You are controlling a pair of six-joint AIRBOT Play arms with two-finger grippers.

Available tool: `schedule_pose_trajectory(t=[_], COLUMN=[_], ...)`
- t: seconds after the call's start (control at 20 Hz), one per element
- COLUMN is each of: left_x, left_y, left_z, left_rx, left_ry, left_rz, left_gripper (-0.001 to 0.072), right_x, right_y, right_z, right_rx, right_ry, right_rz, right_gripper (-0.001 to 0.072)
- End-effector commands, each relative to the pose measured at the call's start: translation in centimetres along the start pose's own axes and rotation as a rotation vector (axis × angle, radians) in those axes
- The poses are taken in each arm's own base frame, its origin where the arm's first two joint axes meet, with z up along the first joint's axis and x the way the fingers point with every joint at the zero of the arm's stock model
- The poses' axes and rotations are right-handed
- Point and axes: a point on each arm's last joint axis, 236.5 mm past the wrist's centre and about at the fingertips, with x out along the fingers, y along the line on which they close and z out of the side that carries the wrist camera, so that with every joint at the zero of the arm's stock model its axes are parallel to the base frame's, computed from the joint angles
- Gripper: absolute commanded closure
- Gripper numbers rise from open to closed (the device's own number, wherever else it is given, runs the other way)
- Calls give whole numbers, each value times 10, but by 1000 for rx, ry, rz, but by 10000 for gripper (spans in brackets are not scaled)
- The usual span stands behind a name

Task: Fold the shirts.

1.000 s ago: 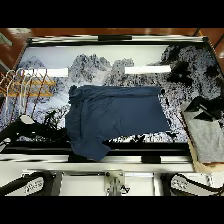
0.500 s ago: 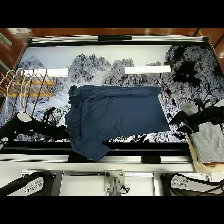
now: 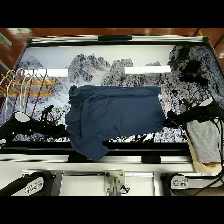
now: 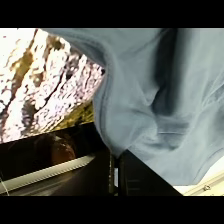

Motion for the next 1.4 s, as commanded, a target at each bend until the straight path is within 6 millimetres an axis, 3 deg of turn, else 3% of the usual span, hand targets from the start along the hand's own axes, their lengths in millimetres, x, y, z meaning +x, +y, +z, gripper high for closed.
schedule_pose_trajectory(t=[0.0, 0.05, 0.15, 0.25, 0.3, 0.35, 0.45, 0.5, 0.6, 0.7, 0.75, 0.85, 0.95, 1.0, 1.15, 1.25, 1.35], left_x=[-6, -12, -37, -92, -134, -182, -300, -364, -471, -539, -559, -582, -587, -586, -581, -572, -553], left_y=[-4, -7, -21, -54, -80, -111, -187, -230, -300, -347, -361, -374, -376, -376, -367, -351, -331], left_z=[9, 17, 49, 97, 122, 142, 161, 155, 116, 61, 37, -5, -34, -47, -63, -55, -35], left_rx=[17, 34, 99, 223, 300, 382, 564, 650, 759, 852, 873, 890, 906, 912, 905, 855, 823], left_ry=[-30, -50, -136, -302, -418, -540, -830, -995, -1286, -1491, -1567, -1669, -1704, -1713, -1711, -1659, -1560], left_rz=[-3, -2, 6, 24, 34, 45, 70, 78, 57, 29, 11, -13, 1, 1, 58, 113, 189], left_gripper=[674, 674, 676, 676, 676, 676, 675, 675, 675, 675, 675, 675, 675, 675, 675, 675, 675], right_x=[9, 5, -21, -74, -111, -160, -278, -339, -461, -540, -565, -592, -594, -590, -570, -550, -529], right_y=[14, 26, 55, 87, 110, 138, 195, 224, 273, 303, 310, 316, 312, 307, 286, 273, 262], right_z=[6, 5, 12, 27, 34, 38, 28, 11, -55, -134, -169, -228, -261, -268, -264, -250, -227], right_rx=[-41, -74, -148, -279, -356, -443, -595, -662, -778, -852, -877, -916, -918, -904, -830, -806, -785], right_ry=[-19, -22, -89, -230, -334, -472, -807, -993, -1381, -1673, -1777, -1913, -1950, -1938, -1842, -1738, -1620], right_rz=[3, 37, 86, 85, 92, 93, 67, 57, 44, 54, 57, 47, 29, 5, -57, -110, -150], right_gripper=[633, 633, 634, 634, 634, 634, 634, 634, 634, 634, 634, 634, 634, 634, 634, 634, 634])
